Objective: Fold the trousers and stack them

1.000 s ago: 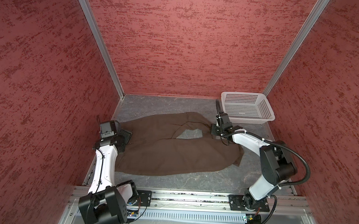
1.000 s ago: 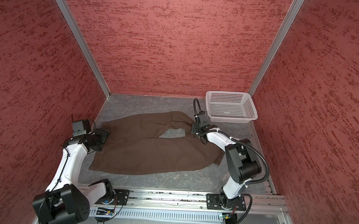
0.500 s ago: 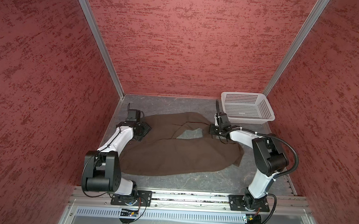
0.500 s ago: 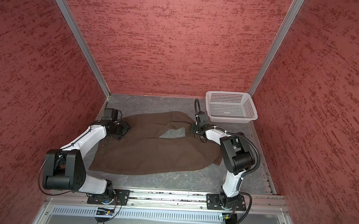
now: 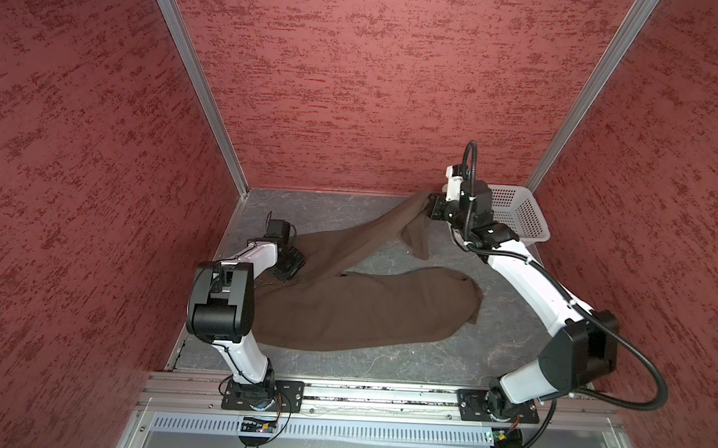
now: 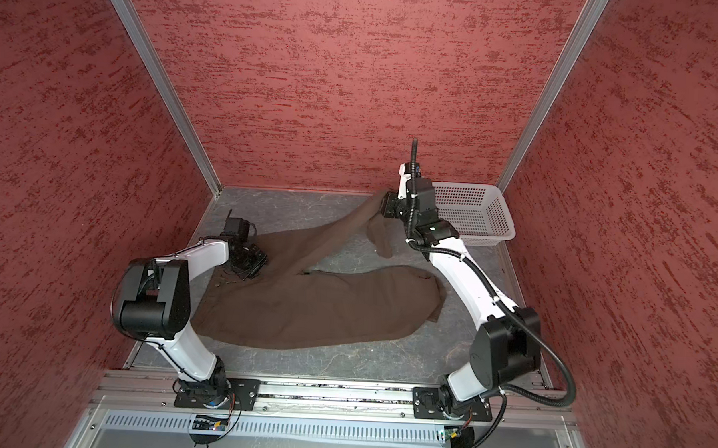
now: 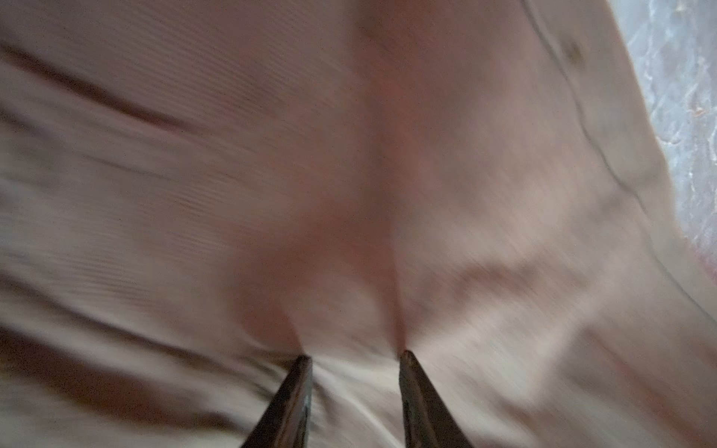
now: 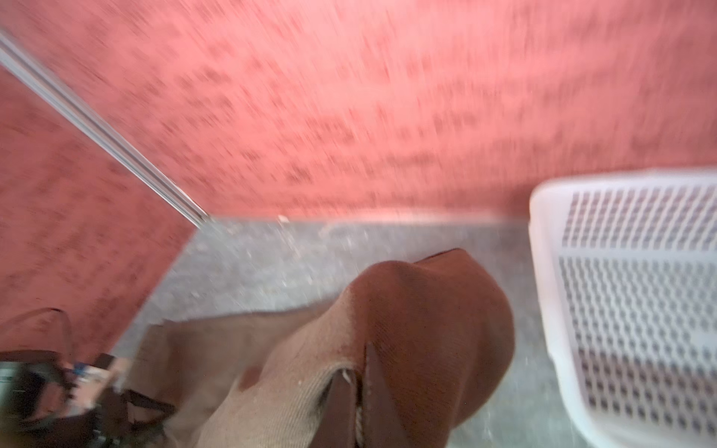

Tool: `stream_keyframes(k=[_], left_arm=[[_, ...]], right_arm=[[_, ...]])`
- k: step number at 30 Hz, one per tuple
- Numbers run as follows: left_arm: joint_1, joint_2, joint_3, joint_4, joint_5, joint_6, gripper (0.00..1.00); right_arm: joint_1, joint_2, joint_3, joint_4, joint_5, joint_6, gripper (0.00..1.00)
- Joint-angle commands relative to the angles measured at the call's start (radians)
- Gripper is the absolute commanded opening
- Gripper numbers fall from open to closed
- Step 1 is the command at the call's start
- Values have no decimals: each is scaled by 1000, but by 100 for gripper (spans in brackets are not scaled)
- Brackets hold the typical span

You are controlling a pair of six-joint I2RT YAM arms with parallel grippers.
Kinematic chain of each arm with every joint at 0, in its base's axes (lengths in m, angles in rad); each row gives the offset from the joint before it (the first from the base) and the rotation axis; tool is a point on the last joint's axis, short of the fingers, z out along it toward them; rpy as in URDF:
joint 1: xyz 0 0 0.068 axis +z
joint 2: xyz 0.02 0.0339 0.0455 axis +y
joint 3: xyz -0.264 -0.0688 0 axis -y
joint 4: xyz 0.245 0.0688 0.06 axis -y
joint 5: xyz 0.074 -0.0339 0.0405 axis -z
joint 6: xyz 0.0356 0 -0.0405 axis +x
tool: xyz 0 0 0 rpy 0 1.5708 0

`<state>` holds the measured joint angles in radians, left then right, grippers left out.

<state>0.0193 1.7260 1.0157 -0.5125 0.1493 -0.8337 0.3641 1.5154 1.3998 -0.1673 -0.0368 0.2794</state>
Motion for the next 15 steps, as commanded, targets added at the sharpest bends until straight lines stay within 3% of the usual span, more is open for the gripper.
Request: stream_keyframes(k=[1, 6, 9, 11, 15], left_arm=[[26, 7, -30, 26, 8, -3, 38], [74, -9, -49, 25, 39, 2, 38], [102, -29, -46, -1, 28, 22, 37], [126, -46, -56, -19, 12, 38, 37], [211, -76, -116, -24, -4, 35, 37]], right_arm=[[36, 28, -35, 11, 4, -55, 0], [68, 59, -183, 56, -44, 14, 9], [69, 88, -243, 59, -100, 59, 42], [68, 91, -275, 26, -92, 66, 56], [68, 57, -365, -40, -21, 66, 62]])
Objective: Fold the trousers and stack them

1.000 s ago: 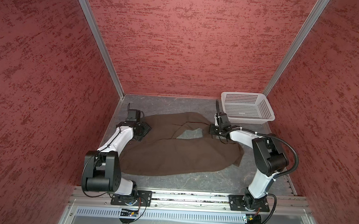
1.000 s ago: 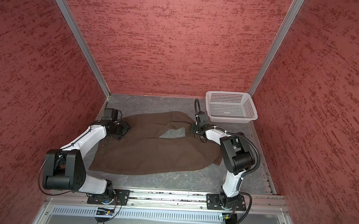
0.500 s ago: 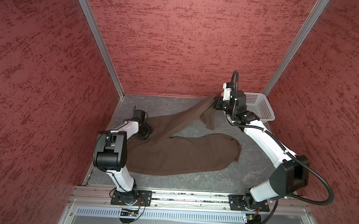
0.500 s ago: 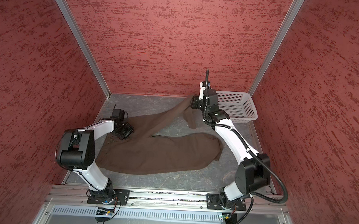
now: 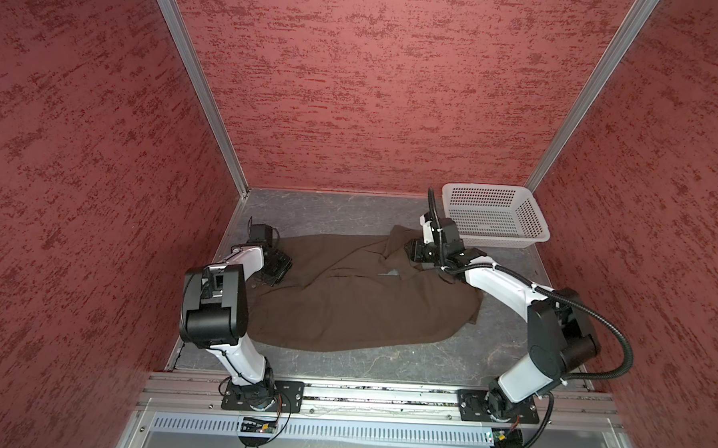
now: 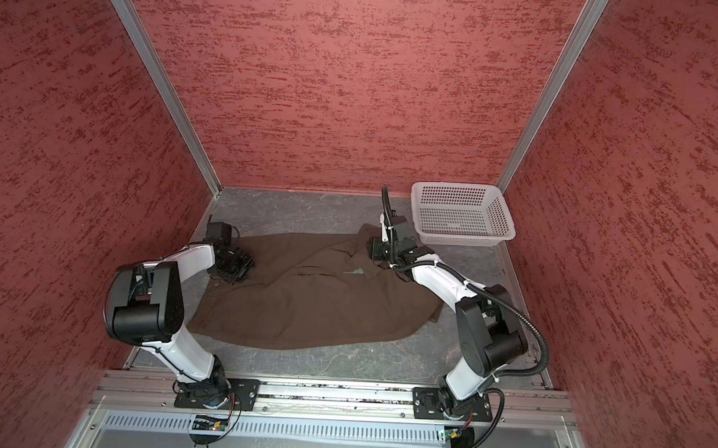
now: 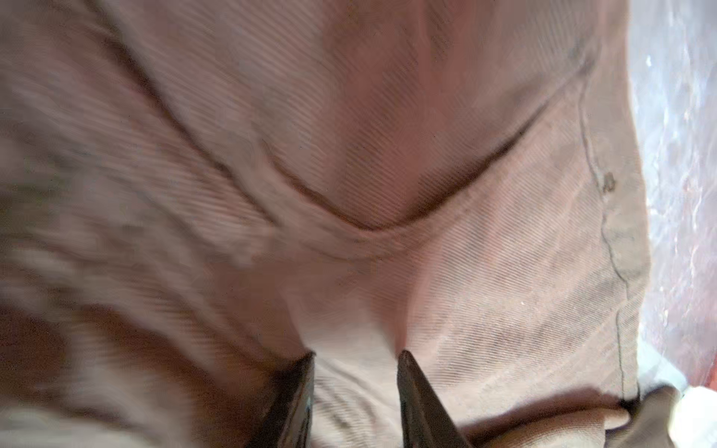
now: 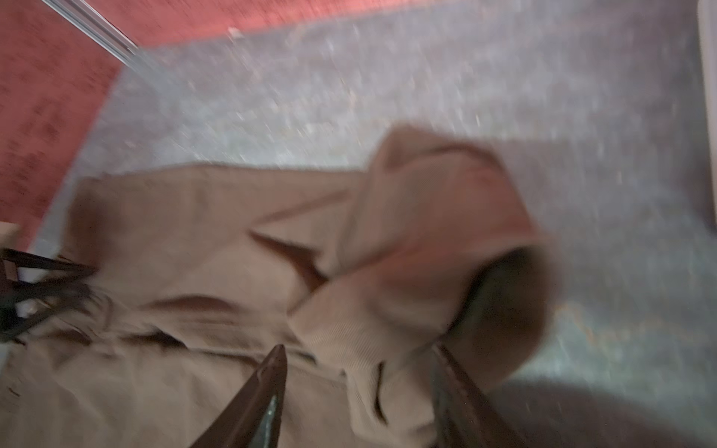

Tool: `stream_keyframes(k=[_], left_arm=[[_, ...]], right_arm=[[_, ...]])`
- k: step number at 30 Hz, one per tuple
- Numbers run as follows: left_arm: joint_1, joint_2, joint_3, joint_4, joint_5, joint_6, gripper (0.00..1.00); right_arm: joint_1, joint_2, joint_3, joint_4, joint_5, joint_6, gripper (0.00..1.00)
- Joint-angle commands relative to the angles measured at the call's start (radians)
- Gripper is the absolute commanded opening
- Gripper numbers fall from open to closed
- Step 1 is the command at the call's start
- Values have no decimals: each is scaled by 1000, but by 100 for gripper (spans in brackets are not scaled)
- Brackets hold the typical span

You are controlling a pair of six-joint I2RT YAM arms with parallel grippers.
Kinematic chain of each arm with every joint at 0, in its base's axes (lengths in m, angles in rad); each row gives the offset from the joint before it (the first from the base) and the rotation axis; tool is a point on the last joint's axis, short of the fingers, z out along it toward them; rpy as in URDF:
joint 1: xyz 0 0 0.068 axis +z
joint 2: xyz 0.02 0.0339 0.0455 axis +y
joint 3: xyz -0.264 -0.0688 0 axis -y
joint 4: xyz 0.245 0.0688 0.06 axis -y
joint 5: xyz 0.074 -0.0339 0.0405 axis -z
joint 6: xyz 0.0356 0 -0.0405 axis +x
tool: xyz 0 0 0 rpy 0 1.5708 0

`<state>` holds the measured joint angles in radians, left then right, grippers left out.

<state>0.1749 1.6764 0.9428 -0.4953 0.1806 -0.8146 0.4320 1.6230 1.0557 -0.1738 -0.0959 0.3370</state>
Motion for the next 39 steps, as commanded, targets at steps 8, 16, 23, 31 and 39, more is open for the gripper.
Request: stream_keyframes(k=[8, 16, 23, 31, 39], left_arm=[[199, -76, -124, -20, -35, 50, 35], [200, -62, -111, -14, -39, 55, 35], [152, -44, -128, 31, -22, 50, 35], [85, -57, -93, 37, -18, 50, 37], [58, -19, -93, 46, -16, 18, 37]], right_arm=[[-9, -103, -236, -159, 248, 103, 69], [-71, -162, -385, -270, 287, 248, 71], [-82, -380, -482, -325, 269, 345, 69], [-74, -366, -238, -183, 152, 204, 66], [-37, -17, -90, 101, -82, 237, 74]])
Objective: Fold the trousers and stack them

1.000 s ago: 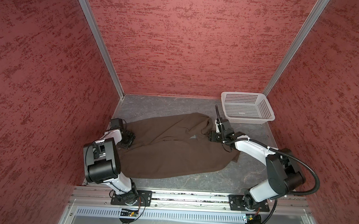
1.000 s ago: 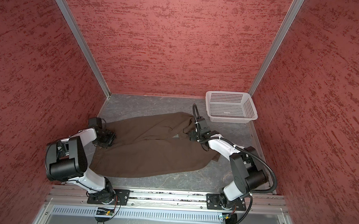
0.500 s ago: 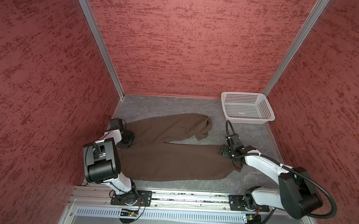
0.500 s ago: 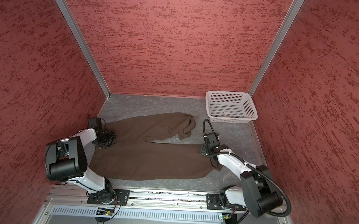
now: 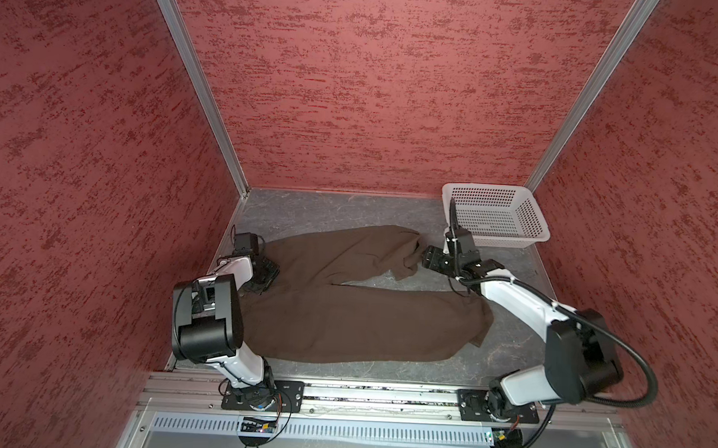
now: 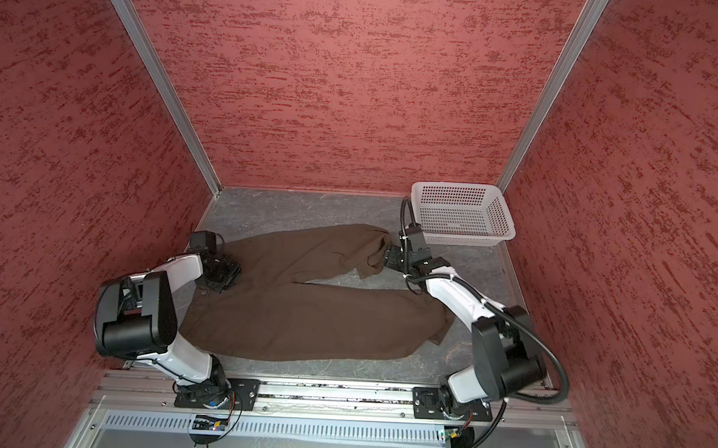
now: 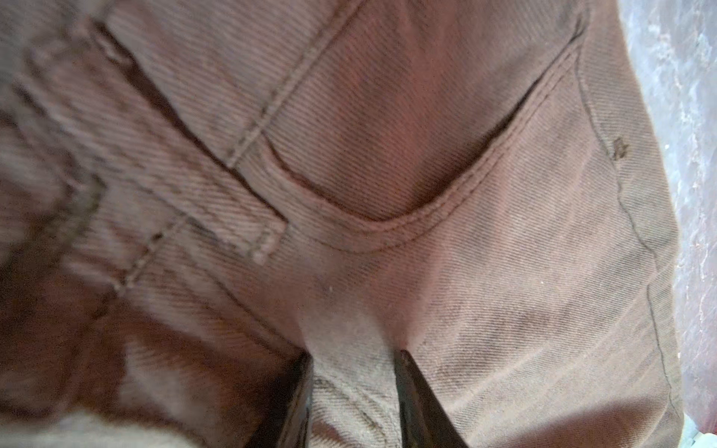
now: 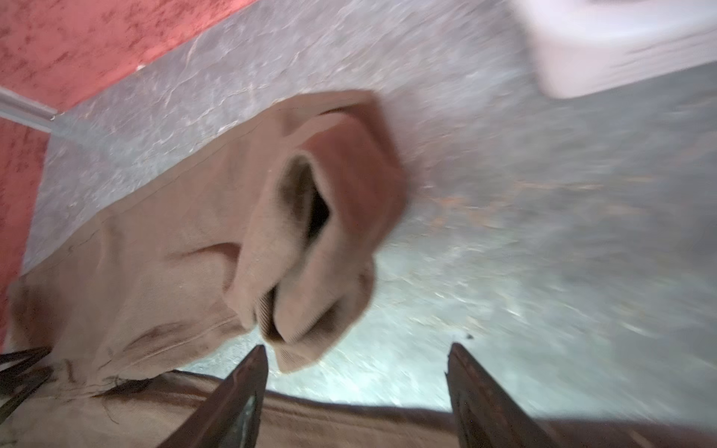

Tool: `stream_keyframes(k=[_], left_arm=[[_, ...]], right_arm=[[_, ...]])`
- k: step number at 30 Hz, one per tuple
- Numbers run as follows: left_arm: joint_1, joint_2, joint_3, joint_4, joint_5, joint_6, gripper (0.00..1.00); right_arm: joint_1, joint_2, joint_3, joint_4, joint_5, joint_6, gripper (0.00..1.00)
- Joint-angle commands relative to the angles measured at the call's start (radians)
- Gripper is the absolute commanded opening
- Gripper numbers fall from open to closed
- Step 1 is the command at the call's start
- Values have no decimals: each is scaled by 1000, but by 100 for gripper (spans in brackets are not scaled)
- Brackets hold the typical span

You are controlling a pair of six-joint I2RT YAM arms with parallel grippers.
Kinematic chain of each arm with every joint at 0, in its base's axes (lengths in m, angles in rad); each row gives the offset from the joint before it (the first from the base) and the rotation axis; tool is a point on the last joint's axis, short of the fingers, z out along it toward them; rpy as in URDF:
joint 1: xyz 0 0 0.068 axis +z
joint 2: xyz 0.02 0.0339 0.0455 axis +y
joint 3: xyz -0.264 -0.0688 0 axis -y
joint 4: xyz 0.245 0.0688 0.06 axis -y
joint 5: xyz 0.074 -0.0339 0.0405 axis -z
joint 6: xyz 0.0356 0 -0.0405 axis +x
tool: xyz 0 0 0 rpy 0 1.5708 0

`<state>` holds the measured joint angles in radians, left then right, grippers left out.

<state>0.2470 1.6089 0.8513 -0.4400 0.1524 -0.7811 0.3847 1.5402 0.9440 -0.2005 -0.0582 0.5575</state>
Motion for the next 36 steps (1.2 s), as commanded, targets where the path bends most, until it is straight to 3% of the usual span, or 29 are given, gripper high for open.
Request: stream_keyframes(k=[1, 5, 7, 11, 14, 16, 20, 26, 32, 36], left_arm=[[-14, 53, 3, -17, 9, -14, 37], [-14, 67, 22, -42, -16, -5, 37], [-13, 71, 22, -45, -25, -4, 37], [-8, 80, 31, -53, -25, 5, 36], [-2, 80, 37, -62, -25, 4, 36], [1, 75, 37, -65, -25, 2, 36], [11, 64, 28, -75, -24, 16, 36], [52, 57, 11, -73, -24, 42, 34], [85, 46, 0, -76, -34, 48, 34], [92, 46, 17, -97, -62, 67, 34]], right_arm=[[11, 92, 34, 148, -144, 24, 73], [14, 206, 92, 189, -198, 35, 70], [14, 253, 114, 189, -193, 35, 64], [10, 281, 142, 159, -198, 21, 36], [1, 218, 144, 94, -123, -33, 9], [-9, 153, 157, 17, -45, -93, 0], [-16, -56, 172, -125, 225, -221, 0], [-17, -333, 107, -131, 481, -314, 0], [-23, -426, -28, -125, 591, -306, 2], [-36, -431, -128, -103, 622, -295, 12]])
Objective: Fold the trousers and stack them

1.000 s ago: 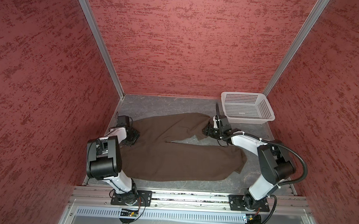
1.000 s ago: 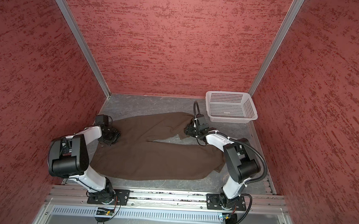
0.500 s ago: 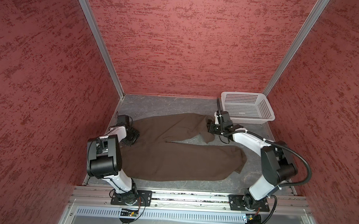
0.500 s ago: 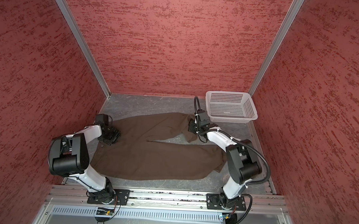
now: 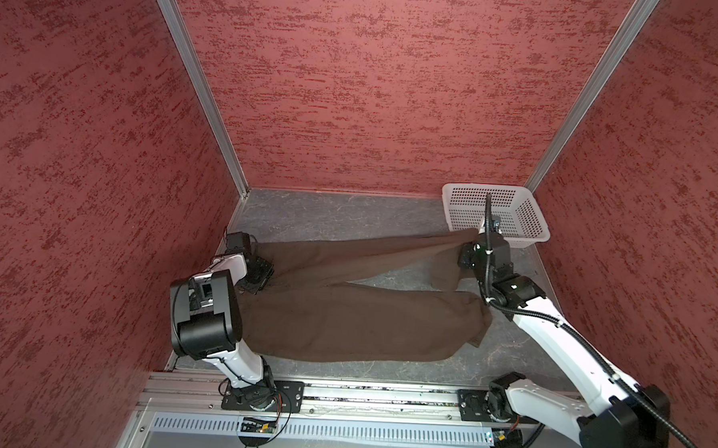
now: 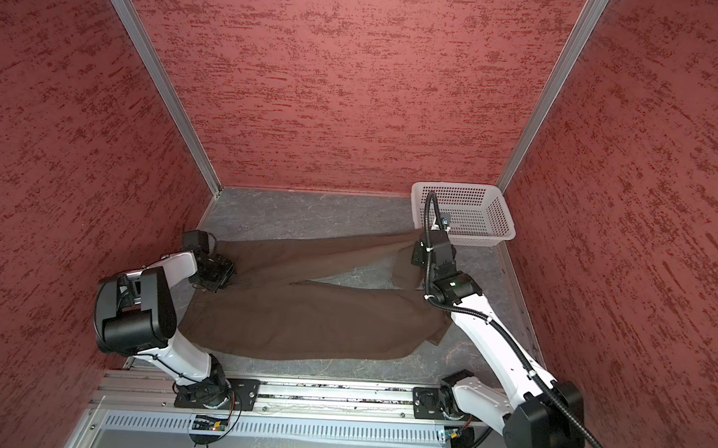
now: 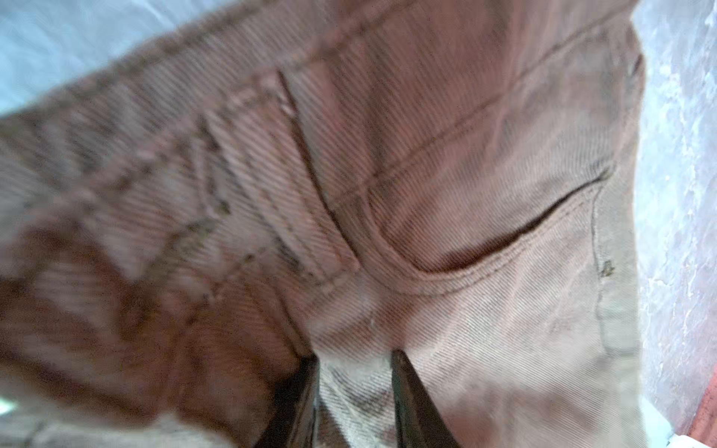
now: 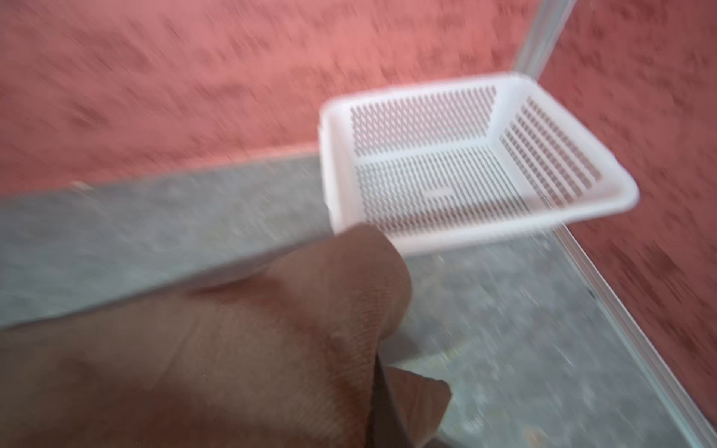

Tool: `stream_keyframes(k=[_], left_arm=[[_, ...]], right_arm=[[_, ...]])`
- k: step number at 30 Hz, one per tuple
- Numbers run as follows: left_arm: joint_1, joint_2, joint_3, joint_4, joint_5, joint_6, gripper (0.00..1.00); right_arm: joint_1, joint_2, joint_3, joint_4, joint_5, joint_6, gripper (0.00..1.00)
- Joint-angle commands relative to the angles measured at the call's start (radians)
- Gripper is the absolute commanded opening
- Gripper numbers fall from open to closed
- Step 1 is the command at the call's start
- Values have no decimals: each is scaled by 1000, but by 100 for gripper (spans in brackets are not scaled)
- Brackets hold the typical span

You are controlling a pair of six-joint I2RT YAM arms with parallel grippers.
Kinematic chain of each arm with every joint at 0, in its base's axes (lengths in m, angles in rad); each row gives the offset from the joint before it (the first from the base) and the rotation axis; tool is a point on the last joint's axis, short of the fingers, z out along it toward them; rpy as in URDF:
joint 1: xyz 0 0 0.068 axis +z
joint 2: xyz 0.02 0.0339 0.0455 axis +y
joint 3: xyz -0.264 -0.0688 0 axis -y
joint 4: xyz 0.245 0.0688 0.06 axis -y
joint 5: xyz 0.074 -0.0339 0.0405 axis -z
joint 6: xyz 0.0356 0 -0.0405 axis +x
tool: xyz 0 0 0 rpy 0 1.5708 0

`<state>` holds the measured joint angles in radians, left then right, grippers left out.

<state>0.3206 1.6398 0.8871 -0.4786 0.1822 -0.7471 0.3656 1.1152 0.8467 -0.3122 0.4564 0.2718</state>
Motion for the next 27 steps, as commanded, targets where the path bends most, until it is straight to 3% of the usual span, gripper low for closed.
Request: stream_keyframes(k=[1, 6, 10, 16, 22, 27], left_arm=[[19, 15, -14, -64, -98, 38, 34], [24, 13, -3, -92, -141, 50, 34], [53, 11, 0, -85, -156, 51, 33], [62, 21, 0, -72, -140, 51, 33], [61, 58, -5, -47, -113, 51, 33], [61, 48, -8, -47, -113, 56, 33]], right_arm=[[-19, 4, -42, 12, 110, -17, 17], [-23, 26, -62, -37, 93, 8, 54], [-33, 23, -83, -65, 33, 83, 63], [-89, 39, -96, -188, 14, 135, 62], [-224, -8, -188, -126, -265, 225, 53], [-398, 56, -219, -62, -475, 256, 52]])
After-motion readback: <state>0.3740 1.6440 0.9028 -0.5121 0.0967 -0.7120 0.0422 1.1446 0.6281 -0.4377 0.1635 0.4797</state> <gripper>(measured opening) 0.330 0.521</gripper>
